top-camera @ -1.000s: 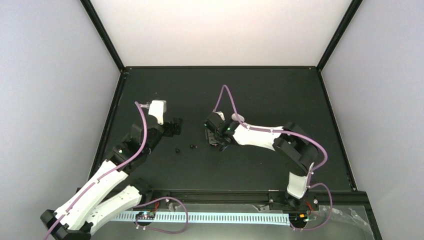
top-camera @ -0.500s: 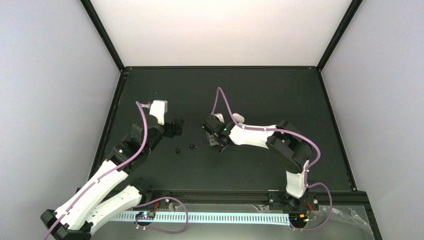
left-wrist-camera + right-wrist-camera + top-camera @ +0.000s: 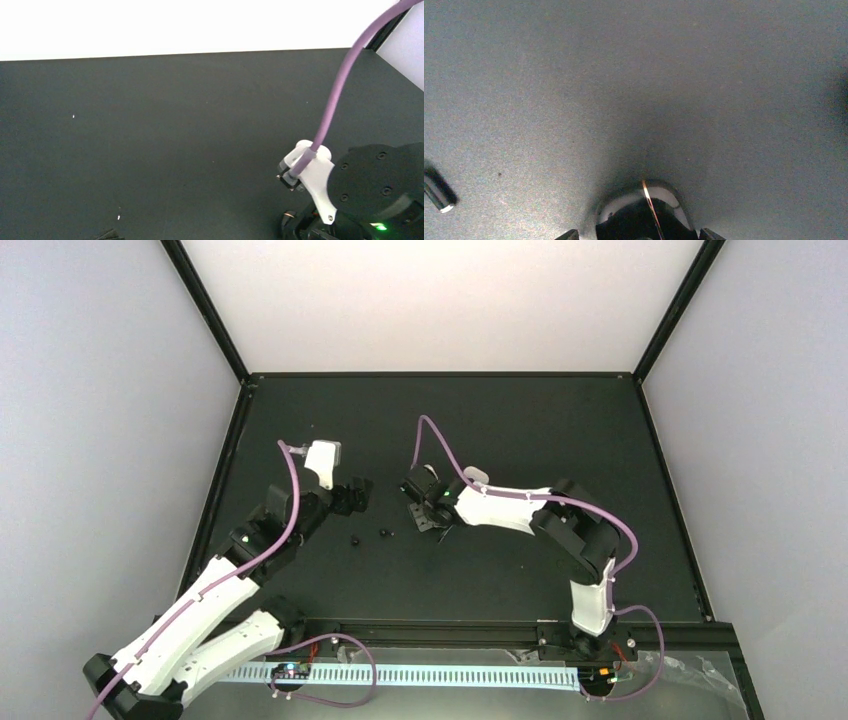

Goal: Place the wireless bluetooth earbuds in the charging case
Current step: Pick up the charging case at the center of the board.

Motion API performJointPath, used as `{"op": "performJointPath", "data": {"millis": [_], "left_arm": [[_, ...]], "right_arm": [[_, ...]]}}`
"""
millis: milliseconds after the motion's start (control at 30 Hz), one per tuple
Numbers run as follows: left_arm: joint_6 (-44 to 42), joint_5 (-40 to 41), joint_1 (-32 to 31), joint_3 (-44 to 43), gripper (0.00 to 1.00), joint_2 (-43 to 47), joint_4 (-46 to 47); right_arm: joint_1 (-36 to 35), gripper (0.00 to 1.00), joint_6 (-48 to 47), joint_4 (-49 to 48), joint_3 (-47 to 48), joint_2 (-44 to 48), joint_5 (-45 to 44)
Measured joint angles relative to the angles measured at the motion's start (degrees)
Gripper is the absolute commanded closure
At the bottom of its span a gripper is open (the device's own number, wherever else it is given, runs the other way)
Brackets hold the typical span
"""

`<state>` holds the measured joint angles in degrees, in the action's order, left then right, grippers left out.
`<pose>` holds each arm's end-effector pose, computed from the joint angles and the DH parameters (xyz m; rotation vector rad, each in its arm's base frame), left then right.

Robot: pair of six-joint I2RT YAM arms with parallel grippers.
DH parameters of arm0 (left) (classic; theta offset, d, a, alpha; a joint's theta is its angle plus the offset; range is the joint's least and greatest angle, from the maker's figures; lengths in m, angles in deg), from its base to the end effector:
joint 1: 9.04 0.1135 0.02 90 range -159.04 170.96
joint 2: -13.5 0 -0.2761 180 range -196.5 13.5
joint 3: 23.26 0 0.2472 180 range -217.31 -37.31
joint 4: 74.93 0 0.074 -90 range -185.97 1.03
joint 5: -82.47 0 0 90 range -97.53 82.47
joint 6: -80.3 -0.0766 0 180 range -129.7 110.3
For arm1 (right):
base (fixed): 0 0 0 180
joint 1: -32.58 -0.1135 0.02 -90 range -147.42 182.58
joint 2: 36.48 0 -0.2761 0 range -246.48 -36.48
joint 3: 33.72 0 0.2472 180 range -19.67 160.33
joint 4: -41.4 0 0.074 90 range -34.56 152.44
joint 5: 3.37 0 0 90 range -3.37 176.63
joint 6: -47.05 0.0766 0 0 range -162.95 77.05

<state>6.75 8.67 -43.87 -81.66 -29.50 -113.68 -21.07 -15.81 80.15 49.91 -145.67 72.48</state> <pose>0.1697 -0.0920 0.3090 0.1323 1.9695 -0.3070 0.2510 0.3095 0.1340 -0.5326 2.5868 0.1406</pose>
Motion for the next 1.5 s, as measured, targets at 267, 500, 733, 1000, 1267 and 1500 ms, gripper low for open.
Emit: {"op": "performJointPath", "data": {"millis": [267, 500, 733, 1000, 1267, 1500], "left_arm": [[-0.42, -0.85, 0.35, 0.00, 0.01, -0.24, 0.00], [-0.44, -1.22, 0.87, 0.00, 0.01, -0.24, 0.02], [-0.39, -1.07, 1.73, 0.70, 0.01, 0.59, 1.16], [1.84, 0.24, 1.81, 1.77, 0.01, 1.38, 1.20], [4.22, -11.43, 1.84, 1.77, 0.01, -1.77, 2.29], [10.45, -32.65, 1.81, 1.95, 0.05, -8.68, 9.70]], "right_arm": [[0.35, 0.47, -4.83, 2.08, 2.84, -2.64, 1.90], [0.68, 0.61, -7.23, 2.93, 3.39, -2.93, 3.17], [0.70, 0.72, -8.92, 2.51, 3.19, -2.86, 3.80], [0.70, 0.76, -10.16, -0.42, -4.90, 3.37, 3.76], [0.59, 0.76, -11.74, -4.94, -15.89, 21.16, 4.46], [-1.09, 0.76, -14.38, -7.26, -22.88, 40.89, 7.54]]}}
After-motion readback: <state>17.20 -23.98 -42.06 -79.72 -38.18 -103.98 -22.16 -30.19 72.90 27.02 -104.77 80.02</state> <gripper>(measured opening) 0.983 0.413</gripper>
